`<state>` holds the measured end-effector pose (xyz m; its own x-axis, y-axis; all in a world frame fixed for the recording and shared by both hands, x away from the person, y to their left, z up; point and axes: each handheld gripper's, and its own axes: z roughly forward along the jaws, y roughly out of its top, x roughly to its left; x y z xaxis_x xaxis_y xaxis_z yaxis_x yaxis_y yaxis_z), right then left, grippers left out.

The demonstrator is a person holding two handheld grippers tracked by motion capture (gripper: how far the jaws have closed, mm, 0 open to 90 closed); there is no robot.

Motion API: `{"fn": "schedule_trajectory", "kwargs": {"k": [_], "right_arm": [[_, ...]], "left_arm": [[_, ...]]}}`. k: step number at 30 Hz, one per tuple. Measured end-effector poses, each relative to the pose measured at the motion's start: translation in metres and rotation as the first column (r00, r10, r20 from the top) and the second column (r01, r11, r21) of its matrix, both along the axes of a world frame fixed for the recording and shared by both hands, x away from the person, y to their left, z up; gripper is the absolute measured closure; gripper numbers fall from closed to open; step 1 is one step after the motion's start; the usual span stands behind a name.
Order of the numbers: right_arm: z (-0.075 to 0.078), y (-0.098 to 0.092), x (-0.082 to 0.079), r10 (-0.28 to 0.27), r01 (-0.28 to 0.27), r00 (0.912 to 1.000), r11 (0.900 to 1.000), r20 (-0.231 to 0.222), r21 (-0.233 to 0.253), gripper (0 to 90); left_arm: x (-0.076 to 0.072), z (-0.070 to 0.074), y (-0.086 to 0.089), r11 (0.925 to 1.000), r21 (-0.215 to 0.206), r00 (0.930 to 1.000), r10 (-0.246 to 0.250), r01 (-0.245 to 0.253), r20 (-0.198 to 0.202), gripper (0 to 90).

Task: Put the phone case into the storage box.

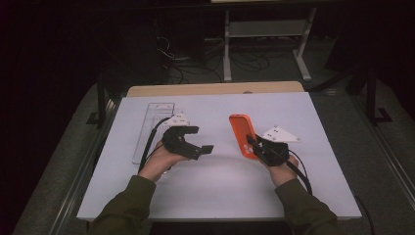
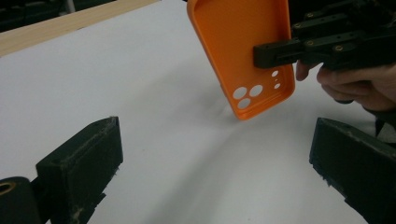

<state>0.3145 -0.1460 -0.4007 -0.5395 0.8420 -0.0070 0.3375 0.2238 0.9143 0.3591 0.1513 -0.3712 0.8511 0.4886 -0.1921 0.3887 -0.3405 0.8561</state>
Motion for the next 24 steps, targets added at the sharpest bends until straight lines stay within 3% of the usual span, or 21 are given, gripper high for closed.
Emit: {"fn": "schedule_trajectory", "kwargs": {"k": [3, 7, 11, 24], "right_arm": [[0.001, 0.002, -0.001, 0.006, -0.006, 1.0000, 1.000, 0.004, -0.001, 78.3], [0.000, 0.005, -0.001, 0.014, -0.014, 0.9998, 1.000, 0.015, -0.006, 78.3], [0.000, 0.008, -0.001, 0.015, -0.015, 0.9997, 1.000, 0.016, -0.006, 78.3], [0.003, 0.028, 0.003, 0.022, -0.023, 0.9997, 1.000, 0.011, 0.018, 78.3]], "left_arm": [[0.000, 0.001, -0.003, 0.9997, -0.021, 0.9999, 0.013, -0.014, -0.011, 2.2], [-0.001, 0.001, -0.005, 0.9995, -0.017, 0.9997, 0.025, -0.026, -0.004, 2.2], [0.000, 0.000, -0.006, 0.9984, -0.048, 0.9992, 0.030, -0.031, -0.025, 2.2], [-0.001, 0.002, -0.005, 0.9971, -0.044, 0.9980, 0.062, -0.062, -0.012, 2.2]]}}
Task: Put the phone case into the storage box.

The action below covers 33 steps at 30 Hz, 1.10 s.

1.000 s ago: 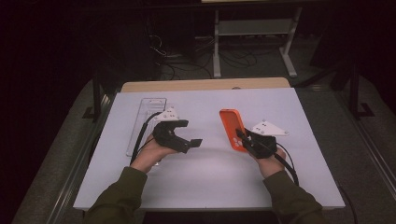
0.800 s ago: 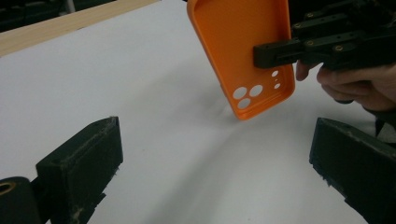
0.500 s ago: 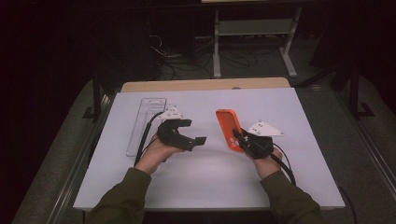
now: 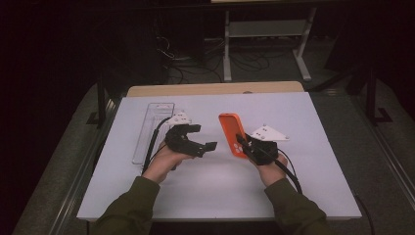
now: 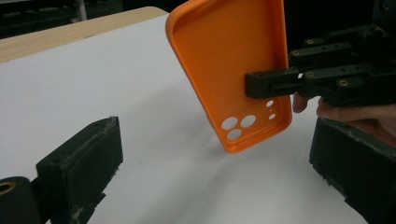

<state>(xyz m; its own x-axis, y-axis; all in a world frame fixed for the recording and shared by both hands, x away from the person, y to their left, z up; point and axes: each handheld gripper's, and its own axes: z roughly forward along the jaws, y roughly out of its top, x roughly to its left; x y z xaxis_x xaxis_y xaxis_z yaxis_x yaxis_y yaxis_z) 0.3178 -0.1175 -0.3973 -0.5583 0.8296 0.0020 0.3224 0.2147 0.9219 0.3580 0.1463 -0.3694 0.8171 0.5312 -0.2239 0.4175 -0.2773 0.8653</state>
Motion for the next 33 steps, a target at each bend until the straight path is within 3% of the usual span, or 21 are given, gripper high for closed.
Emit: {"fn": "schedule_trajectory", "kwargs": {"k": [7, 9, 20, 24, 33], "right_arm": [[0.001, 0.007, 0.002, 0.011, -0.011, 0.9999, 1.000, 0.001, 0.001, 78.3], [0.000, 0.008, 0.002, 0.014, -0.014, 0.9999, 1.000, 0.006, 0.004, 78.3], [0.000, 0.014, 0.000, 0.040, -0.039, 0.9990, 0.999, 0.022, -0.015, 78.3], [0.000, 0.018, -0.003, 0.044, -0.044, 0.9990, 0.999, 0.001, -0.004, 78.3], [-0.001, 0.023, -0.005, 0.058, -0.058, 0.9983, 0.998, 0.002, -0.008, 78.3]], "left_arm": [[0.001, 0.000, 0.000, 0.9997, -0.024, 1.0000, 0.001, -0.001, -0.001, 2.2], [0.001, 0.000, -0.001, 0.9985, -0.050, 0.9998, 0.022, -0.022, -0.001, 2.1], [0.002, -0.003, -0.006, 0.9976, -0.048, 0.9988, 0.049, -0.049, -0.001, 2.0], [0.002, -0.004, -0.008, 0.9973, -0.054, 0.9988, 0.049, -0.049, 0.005, 2.0], [0.002, -0.004, -0.013, 0.9963, -0.068, 0.9985, 0.053, -0.052, 0.010, 2.0]]}}
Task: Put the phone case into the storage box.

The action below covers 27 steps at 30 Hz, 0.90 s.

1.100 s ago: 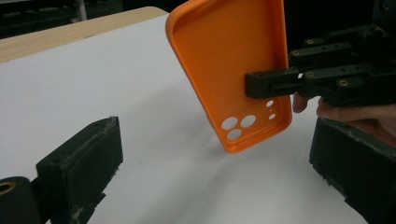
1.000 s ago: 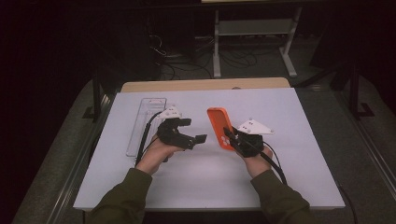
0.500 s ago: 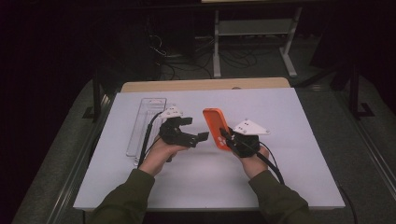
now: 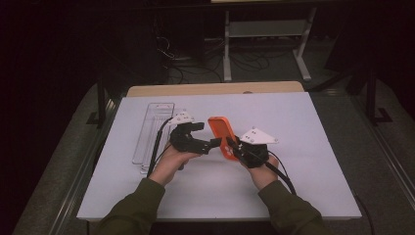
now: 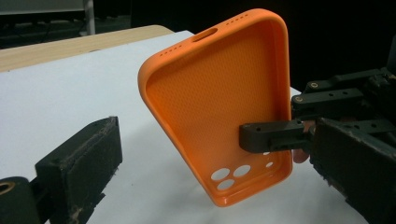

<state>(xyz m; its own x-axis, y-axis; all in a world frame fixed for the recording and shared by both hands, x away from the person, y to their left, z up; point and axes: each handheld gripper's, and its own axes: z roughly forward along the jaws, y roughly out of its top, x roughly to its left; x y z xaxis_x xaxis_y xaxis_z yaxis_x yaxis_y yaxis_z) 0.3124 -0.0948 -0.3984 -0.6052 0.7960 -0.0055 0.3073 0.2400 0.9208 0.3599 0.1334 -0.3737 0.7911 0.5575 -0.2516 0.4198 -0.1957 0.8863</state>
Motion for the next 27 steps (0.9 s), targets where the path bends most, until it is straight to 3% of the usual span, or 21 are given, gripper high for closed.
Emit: {"fn": "schedule_trajectory", "kwargs": {"k": [27], "right_arm": [[-0.001, 0.008, -0.005, 0.030, -0.030, 0.9996, 1.000, 0.001, 0.001, 78.3]], "left_arm": [[0.001, -0.008, -0.016, 1.0000, -0.001, 0.9999, -0.007, 0.007, -0.010, 0.0]]}}
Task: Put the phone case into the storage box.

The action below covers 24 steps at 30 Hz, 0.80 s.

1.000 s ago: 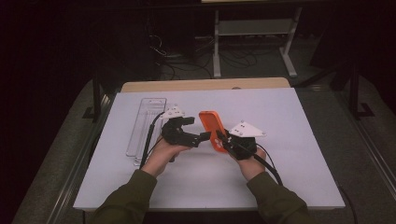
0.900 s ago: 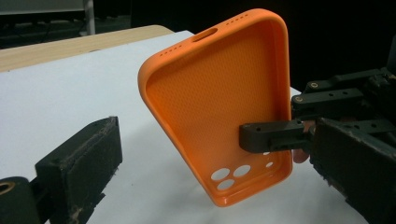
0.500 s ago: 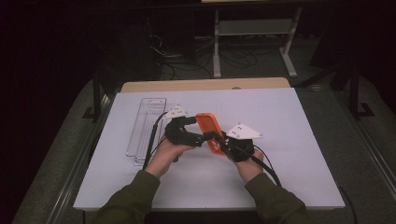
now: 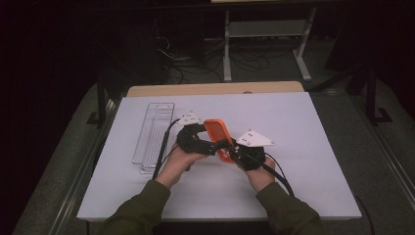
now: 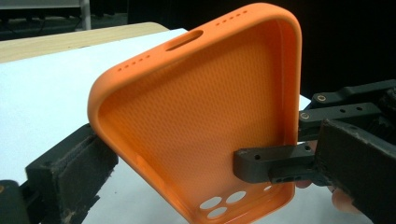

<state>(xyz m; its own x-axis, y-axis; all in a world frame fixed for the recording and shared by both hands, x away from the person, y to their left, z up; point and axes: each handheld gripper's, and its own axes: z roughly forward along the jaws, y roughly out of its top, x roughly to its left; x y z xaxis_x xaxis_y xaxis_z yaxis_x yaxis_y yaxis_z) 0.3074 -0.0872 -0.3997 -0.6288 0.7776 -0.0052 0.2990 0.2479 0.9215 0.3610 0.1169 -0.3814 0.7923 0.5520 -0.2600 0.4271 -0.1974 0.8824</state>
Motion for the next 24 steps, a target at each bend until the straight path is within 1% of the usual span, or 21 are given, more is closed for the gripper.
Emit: {"fn": "schedule_trajectory", "kwargs": {"k": [3, 5, 7, 9, 11, 14, 16, 19, 22, 24], "right_arm": [[-0.0001, 0.0003, -0.0002, -0.001, 0.001, 1.0000, 1.000, 0.000, -0.001, 78.3], [-0.0002, 0.0009, -0.0005, 0.000, 0.000, 1.0000, 1.000, -0.003, 0.005, 78.3], [-0.0007, 0.0008, -0.0004, 0.001, -0.001, 1.0000, 1.000, -0.001, -0.001, 78.3], [-0.0012, 0.0010, -0.0005, 0.001, -0.001, 1.0000, 1.000, -0.002, -0.005, 78.3], [-0.0020, 0.0013, -0.0002, -0.001, 0.001, 1.0000, 1.000, -0.002, -0.003, 78.2], [-0.0035, 0.0018, 0.0000, 0.000, 0.000, 1.0000, 1.000, 0.002, -0.013, 78.1], [-0.0041, 0.0030, -0.0005, 0.004, -0.004, 1.0000, 1.000, -0.001, -0.018, 78.1], [-0.0052, 0.0049, -0.0012, 0.008, -0.008, 1.0000, 1.000, -0.004, -0.019, 78.0], [-0.0066, 0.0059, -0.0012, 0.011, -0.011, 0.9999, 0.999, -0.002, -0.032, 78.0], [-0.0075, 0.0079, -0.0016, 0.014, -0.014, 0.9999, 1.000, -0.007, -0.026, 77.8]], "left_arm": [[-0.0006, 0.0000, -0.0013, 1.0000, 0.005, 1.0000, -0.004, 0.004, 0.008, 0.0], [-0.0011, -0.0001, -0.0025, 1.0000, 0.000, 1.0000, -0.003, 0.003, 0.006, 0.0], [-0.0012, -0.0001, -0.0034, 1.0000, 0.000, 1.0000, -0.002, 0.002, -0.001, 0.0], [-0.0006, -0.0005, -0.0036, 1.0000, -0.009, 1.0000, -0.001, 0.001, -0.003, 0.0], [-0.0005, 0.0002, -0.0032, 1.0000, -0.008, 1.0000, -0.003, 0.003, -0.007, 0.0], [-0.0004, 0.0010, -0.0035, 0.9999, -0.014, 1.0000, 0.000, 0.000, -0.004, 0.0], [0.0004, 0.0010, -0.0033, 1.0000, -0.008, 1.0000, 0.000, 0.000, -0.004, 0.0], [0.0012, 0.0006, -0.0033, 0.9999, -0.016, 0.9998, 0.002, -0.002, -0.021, 0.0], [0.0018, 0.0010, -0.0028, 0.9997, -0.024, 0.9994, 0.006, -0.007, -0.033, 0.0], [0.0019, 0.0009, -0.0026, 0.9994, -0.032, 0.9990, 0.012, -0.013, -0.042, 0.0]]}}
